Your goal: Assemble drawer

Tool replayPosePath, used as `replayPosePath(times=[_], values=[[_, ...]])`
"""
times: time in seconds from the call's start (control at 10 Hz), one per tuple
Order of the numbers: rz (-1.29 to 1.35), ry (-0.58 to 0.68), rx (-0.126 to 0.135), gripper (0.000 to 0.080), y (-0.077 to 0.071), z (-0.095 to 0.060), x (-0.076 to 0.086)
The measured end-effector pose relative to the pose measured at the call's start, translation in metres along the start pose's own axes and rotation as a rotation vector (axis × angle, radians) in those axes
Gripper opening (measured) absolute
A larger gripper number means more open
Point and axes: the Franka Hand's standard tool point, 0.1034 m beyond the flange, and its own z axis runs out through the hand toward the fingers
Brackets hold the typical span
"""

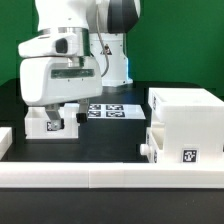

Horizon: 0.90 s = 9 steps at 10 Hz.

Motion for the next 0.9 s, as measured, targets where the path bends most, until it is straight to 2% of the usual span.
replayPosePath(times=[0.1, 0.2, 0.6, 0.7, 0.9], values=[[0.079, -0.001, -0.006, 0.0649, -0.003, -0.003, -0.004], [0.174, -0.001, -0.001, 0.0649, -0.005, -0.002, -0.006], [0.424, 0.003, 0.002, 0.0649, -0.005, -0.002, -0.006], [0.479, 0.004, -0.008, 0.0649, -0.003, -0.006, -0.010], [0.483, -0.001, -0.028, 0.0649, -0.013, -0.015, -0.021]])
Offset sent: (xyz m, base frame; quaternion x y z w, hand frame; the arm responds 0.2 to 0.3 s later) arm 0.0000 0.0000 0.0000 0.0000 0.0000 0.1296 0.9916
